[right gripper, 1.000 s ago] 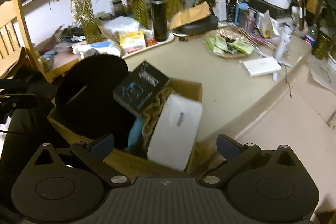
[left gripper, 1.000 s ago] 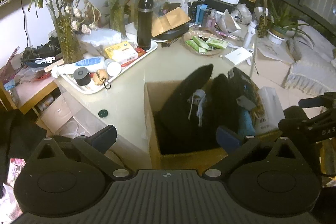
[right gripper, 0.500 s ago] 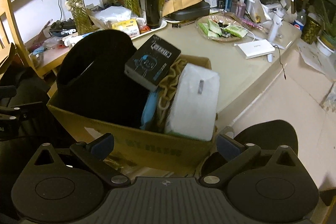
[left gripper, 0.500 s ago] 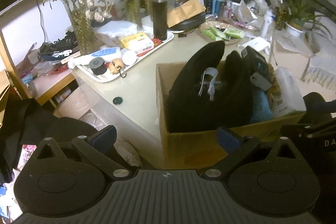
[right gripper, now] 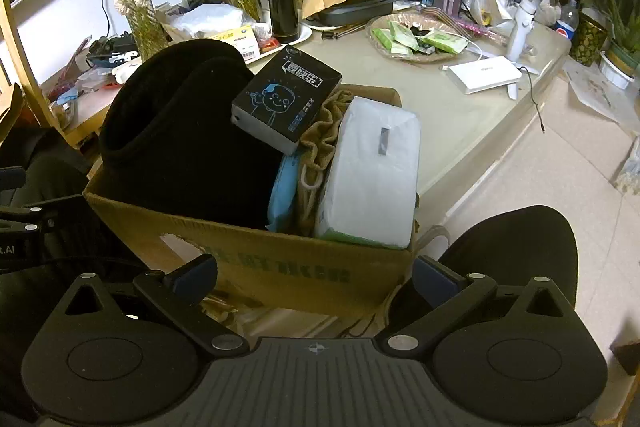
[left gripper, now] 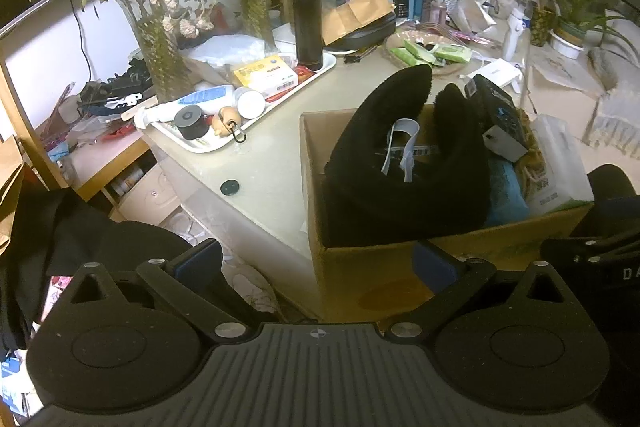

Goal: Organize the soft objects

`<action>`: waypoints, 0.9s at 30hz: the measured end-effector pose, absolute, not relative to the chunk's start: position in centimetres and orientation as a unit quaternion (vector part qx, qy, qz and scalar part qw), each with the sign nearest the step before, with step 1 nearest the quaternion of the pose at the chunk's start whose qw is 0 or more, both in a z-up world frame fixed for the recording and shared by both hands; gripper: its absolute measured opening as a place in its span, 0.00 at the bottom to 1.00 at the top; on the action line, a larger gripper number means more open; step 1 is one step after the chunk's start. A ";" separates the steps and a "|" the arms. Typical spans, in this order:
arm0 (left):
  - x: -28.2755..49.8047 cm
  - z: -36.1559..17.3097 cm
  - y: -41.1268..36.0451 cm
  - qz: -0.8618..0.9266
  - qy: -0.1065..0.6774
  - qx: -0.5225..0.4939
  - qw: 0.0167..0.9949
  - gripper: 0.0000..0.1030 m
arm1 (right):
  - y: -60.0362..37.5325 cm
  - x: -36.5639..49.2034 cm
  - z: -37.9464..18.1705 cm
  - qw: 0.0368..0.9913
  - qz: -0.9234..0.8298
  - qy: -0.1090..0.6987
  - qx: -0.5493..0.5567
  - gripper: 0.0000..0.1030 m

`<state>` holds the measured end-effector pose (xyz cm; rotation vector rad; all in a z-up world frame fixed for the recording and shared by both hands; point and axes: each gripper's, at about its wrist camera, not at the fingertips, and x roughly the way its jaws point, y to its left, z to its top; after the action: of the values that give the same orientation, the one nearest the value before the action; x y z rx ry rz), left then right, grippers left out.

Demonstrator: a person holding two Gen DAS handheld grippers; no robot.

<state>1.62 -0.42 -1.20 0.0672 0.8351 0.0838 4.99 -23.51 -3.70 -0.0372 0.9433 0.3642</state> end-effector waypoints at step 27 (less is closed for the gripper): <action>1.5 -1.4 -0.6 0.039 0.407 0.030 0.912 1.00 | -23.8 5.0 -3.8 0.875 0.171 0.452 -0.012 1.00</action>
<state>1.51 -0.59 -1.36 0.0623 0.8387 0.0794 4.97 -23.76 -3.81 -0.0259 0.9431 0.3573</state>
